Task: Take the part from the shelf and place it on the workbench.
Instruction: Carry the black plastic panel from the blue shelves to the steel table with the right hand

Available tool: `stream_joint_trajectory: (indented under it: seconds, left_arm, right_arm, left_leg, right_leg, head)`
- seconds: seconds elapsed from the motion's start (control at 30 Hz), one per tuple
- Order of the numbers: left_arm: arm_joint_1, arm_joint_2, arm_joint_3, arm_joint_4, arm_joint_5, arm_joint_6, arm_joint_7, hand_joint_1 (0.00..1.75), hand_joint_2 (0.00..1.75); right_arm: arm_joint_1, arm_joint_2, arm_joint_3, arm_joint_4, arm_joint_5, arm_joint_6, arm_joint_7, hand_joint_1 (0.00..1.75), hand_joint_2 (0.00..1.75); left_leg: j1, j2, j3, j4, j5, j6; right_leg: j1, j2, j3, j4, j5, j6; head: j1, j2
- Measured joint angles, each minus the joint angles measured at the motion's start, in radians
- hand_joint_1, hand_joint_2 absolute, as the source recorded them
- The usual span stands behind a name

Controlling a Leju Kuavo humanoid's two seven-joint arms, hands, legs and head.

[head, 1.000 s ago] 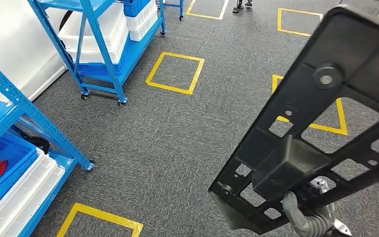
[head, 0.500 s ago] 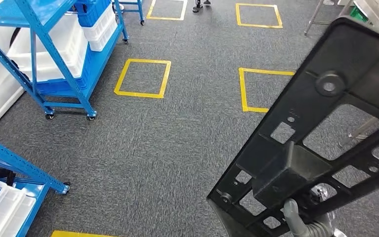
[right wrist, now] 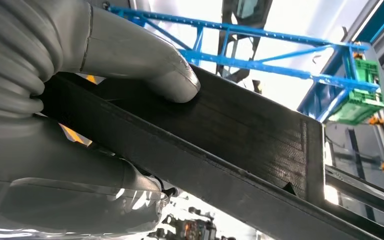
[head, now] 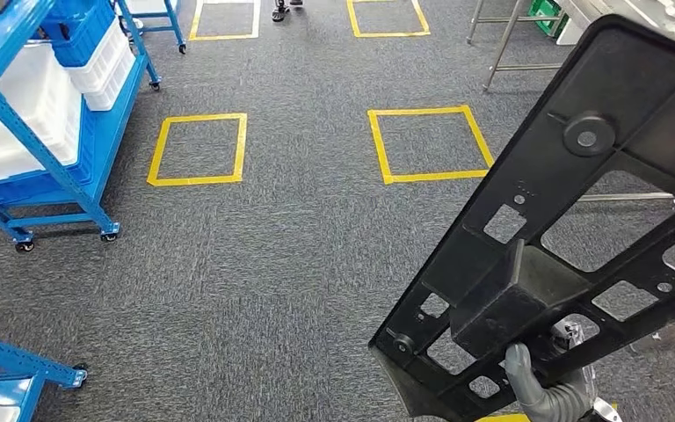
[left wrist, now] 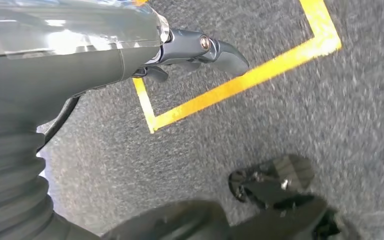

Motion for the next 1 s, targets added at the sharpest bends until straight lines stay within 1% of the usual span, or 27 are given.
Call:
stream_joint_trajectory:
  seconds: [0.03,0.1,0.13,0.17,0.2,0.23,0.27,0.3,0.33,0.37,0.4,0.43,0.47,0.5,0.53,0.6,0.63,0.67,0.73,0.77,0.8,0.83,0.87,0.9,0.93,0.97,1.0]
  left_arm:
    - [0.000,-0.001,0.000,0.000,0.001,-0.003,0.007,0.00,1.75]
    - [-0.002,-0.003,0.000,0.000,0.003,-0.004,0.013,0.00,1.75]
    - [-0.003,-0.004,0.000,0.000,0.005,-0.005,0.014,0.00,1.75]
    - [-0.003,-0.005,0.000,0.000,0.007,-0.004,0.013,0.00,1.75]
    - [-0.003,-0.006,0.000,0.000,0.010,-0.004,0.012,0.00,1.75]
    - [-0.004,-0.007,0.000,0.000,0.012,-0.004,0.011,0.00,1.75]
    - [-0.006,-0.008,0.001,0.000,0.013,-0.004,0.011,0.00,1.75]
    - [-0.009,-0.009,0.001,0.000,0.014,-0.004,0.010,0.00,1.75]
    - [-0.012,-0.010,0.001,0.000,0.013,-0.004,0.010,0.00,1.75]
    - [-0.014,-0.010,0.001,0.000,0.012,-0.003,0.010,0.00,1.75]
    - [-0.014,-0.011,0.001,0.000,0.011,0.000,0.007,0.00,1.75]
    - [-0.013,-0.011,0.001,0.000,0.011,0.002,0.003,0.00,1.75]
    - [-0.012,-0.011,0.001,0.000,0.011,0.005,-0.004,0.00,1.75]
    - [-0.012,-0.011,0.001,0.000,0.011,0.007,-0.012,0.00,1.75]
    - [-0.012,-0.011,0.001,0.000,0.011,0.008,-0.019,0.00,1.75]
    - [-0.014,-0.012,0.001,0.000,0.011,0.009,-0.031,0.00,1.75]
    - [-0.015,-0.012,0.001,0.000,0.011,0.009,-0.035,0.00,1.75]
    - [-0.015,-0.013,0.001,0.000,0.011,0.010,-0.038,0.00,1.75]
    - [-0.013,-0.013,0.001,0.000,0.011,0.010,-0.040,0.00,1.75]
    - [-0.011,-0.013,0.001,0.000,0.010,0.010,-0.040,0.00,1.75]
    - [-0.009,-0.014,0.001,0.000,0.008,0.009,-0.039,0.00,1.75]
    - [-0.008,-0.015,0.001,0.000,0.005,0.006,-0.037,0.00,1.75]
    - [-0.007,-0.017,0.000,0.000,0.003,0.003,-0.034,0.00,1.75]
    - [-0.007,-0.019,0.000,0.000,0.001,-0.001,-0.030,0.00,1.75]
    - [-0.007,-0.022,-0.001,0.000,0.000,-0.004,-0.028,0.00,1.75]
    - [-0.006,-0.025,-0.002,0.000,0.000,-0.006,-0.027,0.00,1.75]
    - [-0.007,-0.027,-0.003,0.000,0.000,-0.008,-0.027,0.00,1.75]
  right_arm:
    - [-0.001,0.000,0.000,-0.003,0.003,0.001,0.003,1.75,1.75]
    - [-0.002,0.001,0.000,-0.006,0.007,0.001,0.006,1.75,1.75]
    - [-0.005,0.001,0.000,-0.006,0.007,0.001,0.005,1.75,1.75]
    - [-0.013,0.002,0.001,-0.007,0.005,0.001,0.005,1.75,1.75]
    - [-0.025,0.002,0.001,-0.006,0.001,0.001,0.008,1.75,1.75]
    - [-0.042,0.002,0.001,-0.005,-0.006,0.002,0.013,1.75,1.75]
    - [-0.060,0.002,0.002,-0.002,-0.013,0.002,0.021,1.75,1.75]
    - [-0.077,0.002,0.002,0.002,-0.019,0.002,0.030,1.75,1.75]
    - [-0.092,0.002,0.004,0.006,-0.025,0.002,0.038,1.75,1.75]
    - [-0.106,0.002,0.006,0.011,-0.030,0.002,0.045,1.75,1.75]
    - [-0.119,0.002,0.008,0.016,-0.035,0.000,0.049,1.75,1.75]
    - [-0.131,0.002,0.009,0.019,-0.040,-0.003,0.051,1.75,1.75]
    - [-0.143,0.002,0.010,0.021,-0.044,-0.008,0.050,1.75,1.75]
    - [-0.152,0.002,0.010,0.022,-0.047,-0.014,0.048,1.75,1.75]
    - [-0.158,0.002,0.010,0.021,-0.049,-0.020,0.044,1.75,1.75]
    - [-0.160,0.002,0.010,0.019,-0.049,-0.028,0.040,1.75,1.75]
    - [-0.160,0.002,0.010,0.017,-0.049,-0.030,0.039,1.75,1.75]
    - [-0.161,0.002,0.010,0.015,-0.048,-0.031,0.040,1.75,1.75]
    - [-0.164,0.002,0.010,0.012,-0.045,-0.032,0.042,1.75,1.75]
    - [-0.165,0.002,0.010,0.011,-0.042,-0.033,0.044,1.75,1.75]
    - [-0.164,0.002,0.010,0.011,-0.037,-0.035,0.045,1.75,1.75]
    - [-0.162,0.002,0.010,0.011,-0.033,-0.036,0.045,1.75,1.75]
    - [-0.159,0.002,0.011,0.009,-0.029,-0.038,0.044,1.75,1.75]
    - [-0.156,0.002,0.011,0.005,-0.027,-0.040,0.043,1.75,1.75]
    - [-0.153,0.002,0.010,0.000,-0.027,-0.041,0.042,1.75,1.75]
    - [-0.151,0.002,0.010,-0.007,-0.027,-0.041,0.043,1.75,1.75]
    - [-0.149,0.002,0.010,-0.014,-0.027,-0.041,0.045,1.75,1.75]
  left_leg:
    - [-0.002,0.010,0.002,0.000,-0.004,-0.005]
    - [-0.001,0.031,0.012,-0.001,-0.012,-0.014]
    - [0.002,0.024,0.014,0.009,-0.022,-0.019]
    - [0.004,0.005,0.004,0.041,-0.043,-0.024]
    - [0.007,-0.021,-0.020,0.095,-0.072,-0.027]
    - [0.010,-0.050,-0.056,0.168,-0.106,-0.029]
    - [0.011,-0.064,-0.094,0.241,-0.132,-0.030]
    - [0.011,-0.070,-0.121,0.289,-0.141,-0.031]
    - [0.011,-0.073,-0.132,0.301,-0.130,-0.030]
    - [0.012,-0.074,-0.125,0.274,-0.099,-0.029]
    - [0.012,-0.081,-0.103,0.213,-0.055,-0.027]
    - [0.014,-0.102,-0.079,0.146,-0.018,-0.024]
    - [0.016,-0.123,-0.059,0.086,0.007,-0.022]
    - [0.018,-0.142,-0.048,0.048,0.019,-0.019]
    - [0.018,-0.153,-0.045,0.033,0.018,-0.016]
    - [0.017,-0.140,-0.043,0.023,0.022,-0.005]
    - [0.018,-0.130,-0.040,0.017,0.027,0.002]
    - [0.018,-0.118,-0.038,0.010,0.031,0.009]
    - [0.016,-0.093,-0.036,0.003,0.034,0.017]
    - [0.013,-0.080,-0.037,0.003,0.033,0.019]
    - [0.012,-0.067,-0.036,0.003,0.032,0.019]
    - [0.010,-0.054,-0.036,0.003,0.030,0.020]
    - [0.010,-0.042,-0.034,0.003,0.028,0.019]
    - [0.010,-0.031,-0.030,0.003,0.025,0.017]
    - [0.009,-0.021,-0.026,0.003,0.022,0.014]
    - [0.007,-0.013,-0.022,0.004,0.018,0.010]
    - [0.004,-0.005,-0.019,0.005,0.014,0.005]
  right_leg:
    - [0.005,0.001,0.003,-0.009,-0.006,-0.008]
    - [0.004,0.024,0.003,-0.012,-0.006,-0.021]
    - [0.003,0.036,0.006,-0.016,-0.004,-0.028]
    - [0.000,0.047,0.009,-0.020,-0.003,-0.034]
    - [0.000,0.058,0.012,-0.022,-0.002,-0.039]
    - [0.000,0.070,0.013,-0.023,-0.001,-0.043]
    - [0.000,0.083,0.012,-0.023,-0.001,-0.044]
    - [0.001,0.096,0.013,-0.022,-0.001,-0.044]
    - [0.002,0.109,0.015,-0.021,-0.001,-0.044]
    - [0.002,0.122,0.016,-0.020,-0.002,-0.043]
    - [0.001,0.136,0.018,-0.018,-0.003,-0.042]
    - [0.001,0.148,0.017,-0.016,-0.004,-0.039]
    - [0.002,0.160,0.014,-0.012,-0.004,-0.035]
    - [0.001,0.169,0.008,-0.009,-0.003,-0.029]
    - [0.000,0.177,0.002,-0.008,-0.001,-0.022]
    - [-0.004,0.192,-0.005,-0.010,0.005,-0.008]
    - [-0.004,0.183,-0.009,-0.005,0.000,-0.002]
    - [-0.003,0.163,-0.020,0.018,-0.014,0.002]
    - [-0.003,0.109,-0.073,0.124,-0.071,0.009]
    - [-0.004,0.094,-0.107,0.192,-0.100,0.013]
    - [-0.006,0.087,-0.134,0.245,-0.116,0.016]
    - [-0.007,0.084,-0.144,0.265,-0.114,0.017]
    - [-0.007,0.080,-0.133,0.244,-0.094,0.018]
    - [-0.007,0.071,-0.101,0.186,-0.061,0.018]
    - [-0.005,0.050,-0.060,0.110,-0.032,0.014]
    - [-0.001,0.030,-0.025,0.044,-0.011,0.008]
    - [0.004,0.017,-0.003,0.001,-0.001,0.000]
  head:
    - [0.000,0.000]
    - [0.000,0.000]
    - [0.000,0.000]
    - [0.000,0.000]
    - [0.000,0.000]
    - [0.000,0.000]
    - [0.000,0.000]
    - [0.000,0.000]
    - [0.000,0.000]
    - [0.000,0.000]
    - [0.000,0.000]
    - [0.000,0.000]
    - [0.000,0.000]
    - [0.000,0.000]
    - [0.000,0.000]
    - [0.000,0.000]
    - [0.000,0.000]
    - [0.000,0.000]
    - [0.000,0.000]
    - [0.000,0.000]
    - [0.000,0.000]
    - [0.000,0.000]
    - [0.000,0.000]
    - [0.000,0.000]
    - [0.000,0.000]
    - [0.000,0.000]
    - [0.000,0.000]
